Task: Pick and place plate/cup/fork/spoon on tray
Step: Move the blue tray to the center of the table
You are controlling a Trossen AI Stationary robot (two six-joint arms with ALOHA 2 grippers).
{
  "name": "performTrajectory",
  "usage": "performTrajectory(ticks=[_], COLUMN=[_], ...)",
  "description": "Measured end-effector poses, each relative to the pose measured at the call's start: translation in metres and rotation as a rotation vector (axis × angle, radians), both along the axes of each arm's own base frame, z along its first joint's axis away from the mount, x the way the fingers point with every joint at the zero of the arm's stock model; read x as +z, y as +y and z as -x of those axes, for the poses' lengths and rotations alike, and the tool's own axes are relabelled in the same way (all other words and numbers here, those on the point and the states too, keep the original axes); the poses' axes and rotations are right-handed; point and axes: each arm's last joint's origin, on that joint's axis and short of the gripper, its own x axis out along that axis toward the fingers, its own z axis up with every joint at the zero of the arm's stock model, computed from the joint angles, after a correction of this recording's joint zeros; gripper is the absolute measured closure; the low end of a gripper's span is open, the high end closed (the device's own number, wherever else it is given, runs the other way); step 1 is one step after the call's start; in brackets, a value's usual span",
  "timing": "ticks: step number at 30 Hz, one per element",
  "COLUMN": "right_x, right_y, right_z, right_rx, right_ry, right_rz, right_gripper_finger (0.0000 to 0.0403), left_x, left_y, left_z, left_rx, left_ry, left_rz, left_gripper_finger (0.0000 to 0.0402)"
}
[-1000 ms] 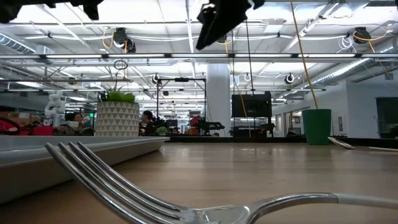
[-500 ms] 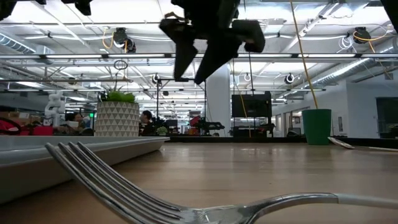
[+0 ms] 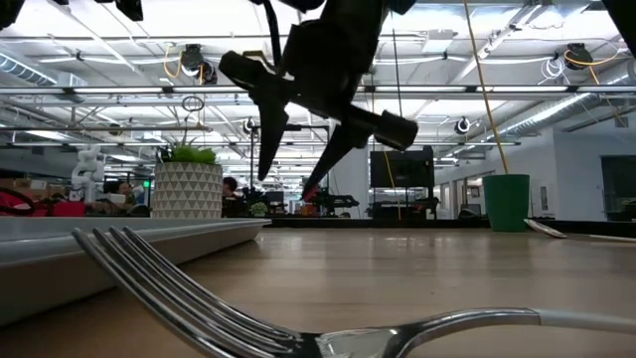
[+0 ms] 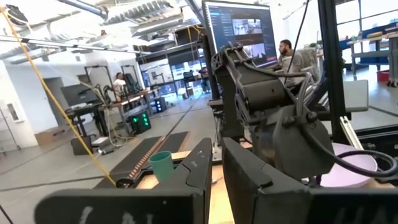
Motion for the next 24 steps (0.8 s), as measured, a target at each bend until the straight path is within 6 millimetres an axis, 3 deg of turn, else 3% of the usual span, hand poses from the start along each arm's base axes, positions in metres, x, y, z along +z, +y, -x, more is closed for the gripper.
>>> performTrajectory(ticks=[6, 18, 24], right_x=[-0.006, -0.041, -0.042], right_y=[0.001, -0.003, -0.008], right_z=[-0.008, 0.002, -0.001], right_rx=[0.044, 0.1, 0.134], right_ry=[-0.123, -0.145, -0.198], right_rz=[0.004, 0.032, 0.047], right_gripper_finger=[0.0209, 0.0209, 0.0209], left_x=[0.0, -0.002, -0.002], left_y=[0.0, 0.0, 0.0], left_z=[0.0, 0.0, 0.0], left_rx=[0.004, 0.004, 0.005], left_ry=[0.001, 0.017, 0.017], left_rz=[0.0, 0.0, -0.001], left_gripper_finger=[0.036, 0.036, 0.036])
